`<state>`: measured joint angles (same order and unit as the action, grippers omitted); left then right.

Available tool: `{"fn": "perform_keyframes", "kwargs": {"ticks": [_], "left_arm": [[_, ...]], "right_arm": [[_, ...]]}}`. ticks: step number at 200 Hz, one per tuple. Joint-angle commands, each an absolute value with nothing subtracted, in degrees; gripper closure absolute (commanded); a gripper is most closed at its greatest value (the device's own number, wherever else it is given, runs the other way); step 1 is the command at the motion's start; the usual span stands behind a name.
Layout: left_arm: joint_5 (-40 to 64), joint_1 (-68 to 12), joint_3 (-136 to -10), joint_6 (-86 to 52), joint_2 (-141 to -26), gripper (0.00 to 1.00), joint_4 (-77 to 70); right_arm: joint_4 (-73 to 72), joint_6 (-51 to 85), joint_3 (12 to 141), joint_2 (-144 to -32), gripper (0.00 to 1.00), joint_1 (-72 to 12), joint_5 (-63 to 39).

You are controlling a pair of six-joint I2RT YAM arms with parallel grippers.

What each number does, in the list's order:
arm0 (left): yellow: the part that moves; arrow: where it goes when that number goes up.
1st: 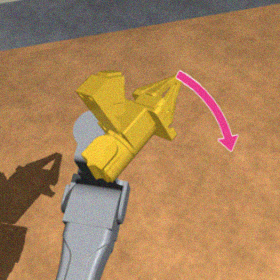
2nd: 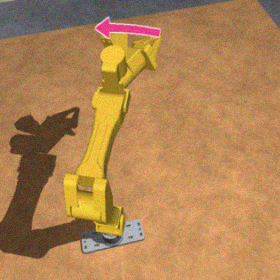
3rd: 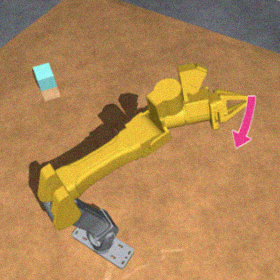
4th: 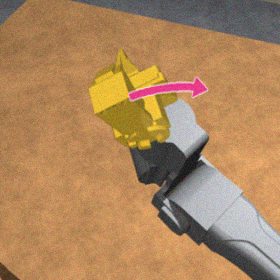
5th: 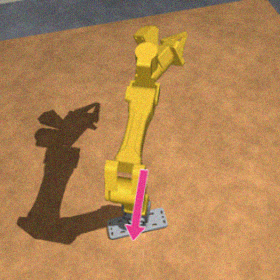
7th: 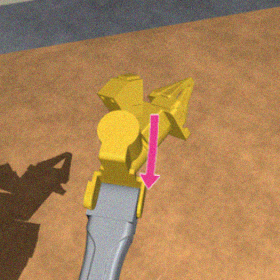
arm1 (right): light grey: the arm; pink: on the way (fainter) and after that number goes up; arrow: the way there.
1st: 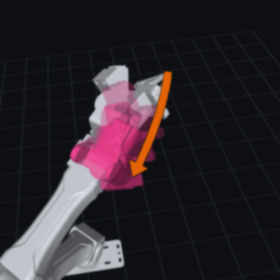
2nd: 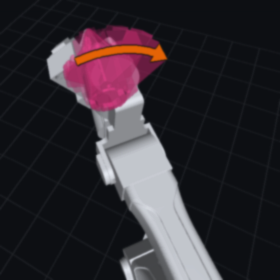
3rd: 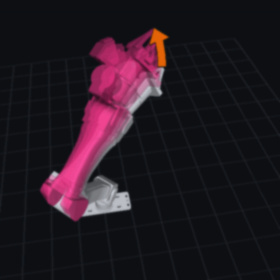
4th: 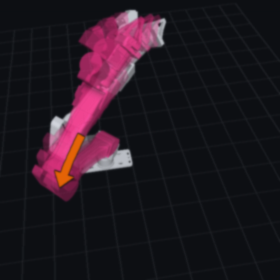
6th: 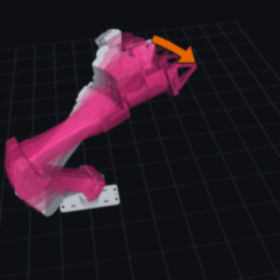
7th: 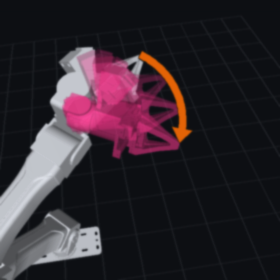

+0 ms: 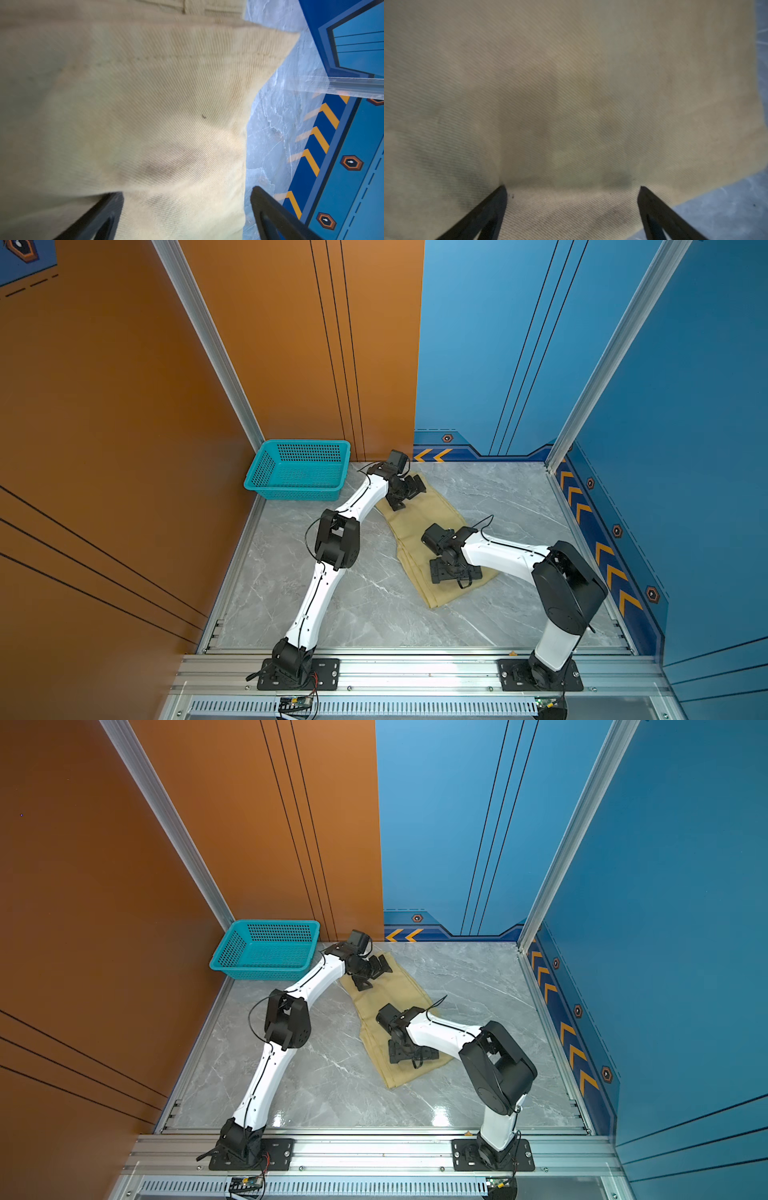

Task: Roll up the long pants
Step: Adjust the long pant at the center of the board.

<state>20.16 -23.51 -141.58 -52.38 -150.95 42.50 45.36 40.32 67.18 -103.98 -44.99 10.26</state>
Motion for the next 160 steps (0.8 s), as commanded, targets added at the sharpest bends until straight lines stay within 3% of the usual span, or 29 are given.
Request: {"fn": "perform_keyframes", "kwargs": {"ticks": [1,109,136,160], "left_arm": [[21.95,-21.89,-143.83,-51.68,-153.3,0.02,44.55],[32.26,-22.5,-151.98,-44.04,-154.24,0.02,44.41],[34.97,-22.0,-151.84,-43.08,-154.49,0.02,44.52],[31.01,-21.32,-145.79,-40.0,-149.31,0.02,44.4]], "right_arm": [[44.83,43.51,71.48,-108.63,0.0,-49.02,8.2],[49.08,42.02,115.31,-138.12,0.0,-51.38,-2.24],[49.48,39.7,122.12,-140.95,0.0,-51.19,-1.18],[49.55,35.97,121.15,-137.98,0.0,-50.94,3.06]]}}
